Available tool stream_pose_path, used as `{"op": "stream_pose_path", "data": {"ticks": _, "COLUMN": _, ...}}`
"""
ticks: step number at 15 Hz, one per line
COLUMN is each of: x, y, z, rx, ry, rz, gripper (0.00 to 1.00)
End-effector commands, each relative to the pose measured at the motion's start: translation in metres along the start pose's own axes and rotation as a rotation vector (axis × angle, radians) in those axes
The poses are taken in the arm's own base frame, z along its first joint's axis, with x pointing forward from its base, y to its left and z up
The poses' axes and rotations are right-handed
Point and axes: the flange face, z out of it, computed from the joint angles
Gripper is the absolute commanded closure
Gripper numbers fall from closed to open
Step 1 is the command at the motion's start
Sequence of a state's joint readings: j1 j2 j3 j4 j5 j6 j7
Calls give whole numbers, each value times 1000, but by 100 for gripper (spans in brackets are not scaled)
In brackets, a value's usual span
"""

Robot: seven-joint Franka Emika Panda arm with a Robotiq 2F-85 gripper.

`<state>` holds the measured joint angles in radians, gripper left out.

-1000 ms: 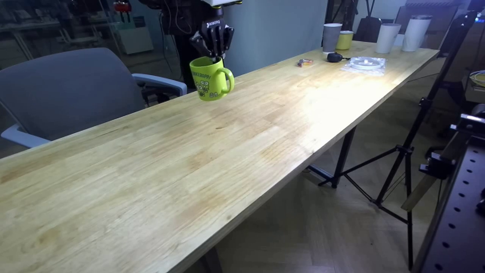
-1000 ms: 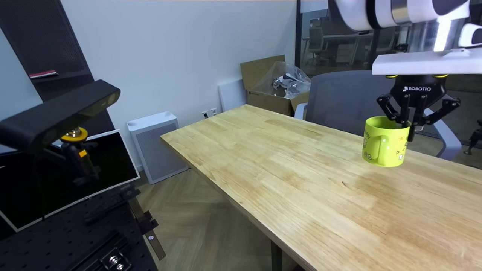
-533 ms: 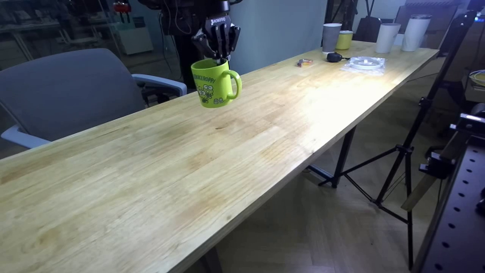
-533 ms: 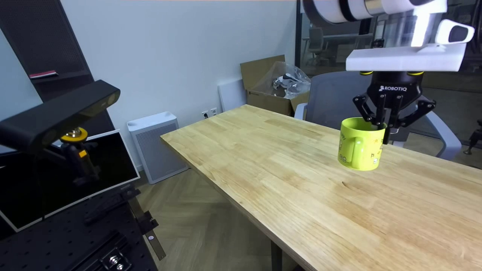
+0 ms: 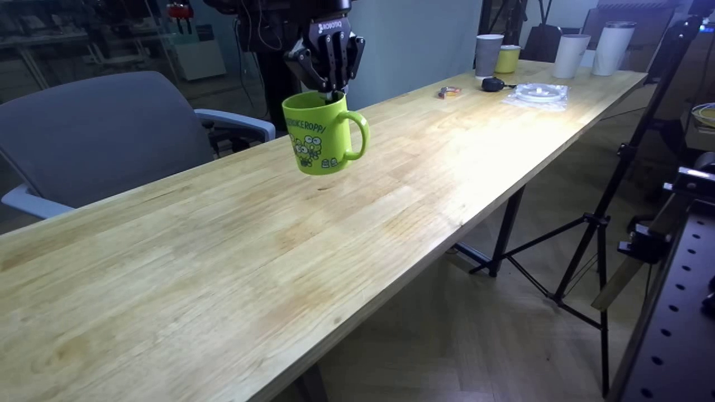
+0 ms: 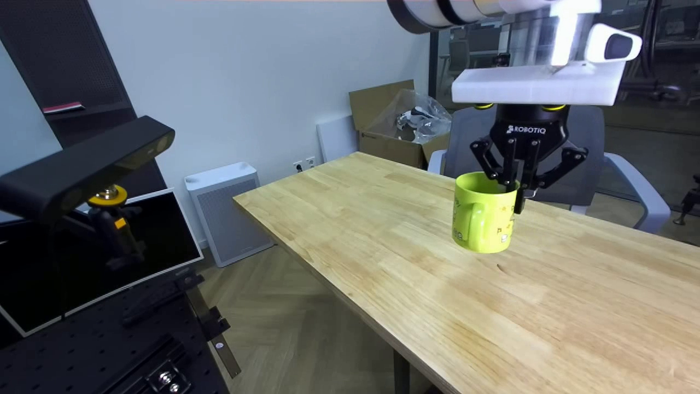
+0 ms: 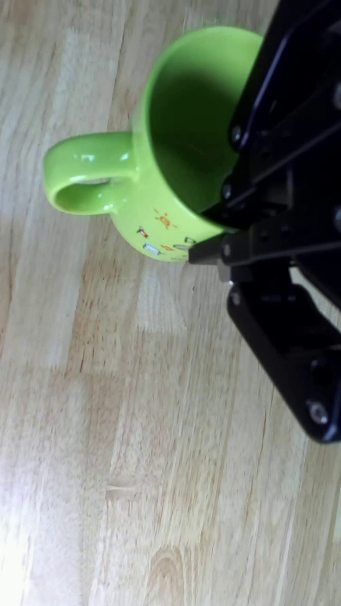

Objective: Move the yellow mug forwards

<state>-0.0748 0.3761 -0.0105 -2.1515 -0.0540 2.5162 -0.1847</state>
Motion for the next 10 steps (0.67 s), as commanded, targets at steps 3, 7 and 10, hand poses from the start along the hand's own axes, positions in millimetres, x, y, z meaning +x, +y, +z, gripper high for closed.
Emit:
{"op": "stream_pose_path", "data": {"ticks": 3, "x": -37, "y": -19, "z": 1, "rx": 8, "ry": 6, "rz": -20, "gripper": 98}}
{"op": "stream_pose_path", "data": {"ticks": 7, "x": -49, "y": -22, "z": 21, "rx": 5, "ry": 28, "rz": -22, "gripper": 98}}
{"op": "stream_pose_path", "data": {"ticks": 10, "x": -56, "y": -24, "z": 30, "rx": 6, "ry": 28, "rz": -19, "gripper": 98}}
